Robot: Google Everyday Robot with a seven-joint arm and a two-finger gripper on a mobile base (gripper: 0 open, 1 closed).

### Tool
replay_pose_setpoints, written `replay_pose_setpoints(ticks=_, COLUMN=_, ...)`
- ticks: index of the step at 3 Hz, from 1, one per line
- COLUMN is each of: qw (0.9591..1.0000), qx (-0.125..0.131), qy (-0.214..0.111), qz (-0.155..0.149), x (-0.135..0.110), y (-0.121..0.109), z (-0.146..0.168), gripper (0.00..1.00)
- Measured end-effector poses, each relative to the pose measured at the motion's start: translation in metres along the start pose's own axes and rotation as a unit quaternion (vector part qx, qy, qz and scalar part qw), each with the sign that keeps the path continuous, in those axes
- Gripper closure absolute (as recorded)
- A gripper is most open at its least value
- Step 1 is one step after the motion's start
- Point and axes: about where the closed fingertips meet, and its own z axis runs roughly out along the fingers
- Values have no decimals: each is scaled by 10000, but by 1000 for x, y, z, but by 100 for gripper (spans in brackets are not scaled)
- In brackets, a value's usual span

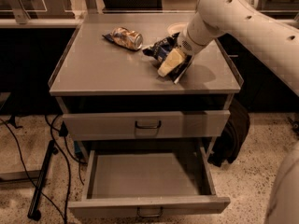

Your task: Place blue chip bag into middle drawer

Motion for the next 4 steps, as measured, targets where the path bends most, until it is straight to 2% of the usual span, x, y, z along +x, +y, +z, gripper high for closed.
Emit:
replay_pose_setpoints(ticks=1, qw=10000, qx=-66, qy=63, qz=32, x=3, y=2, z=8, gripper=19)
replay_pose_setpoints(ticks=4, qw=10000, qx=-67, qy=63, qz=32, x=3, y=2, z=8, gripper=89)
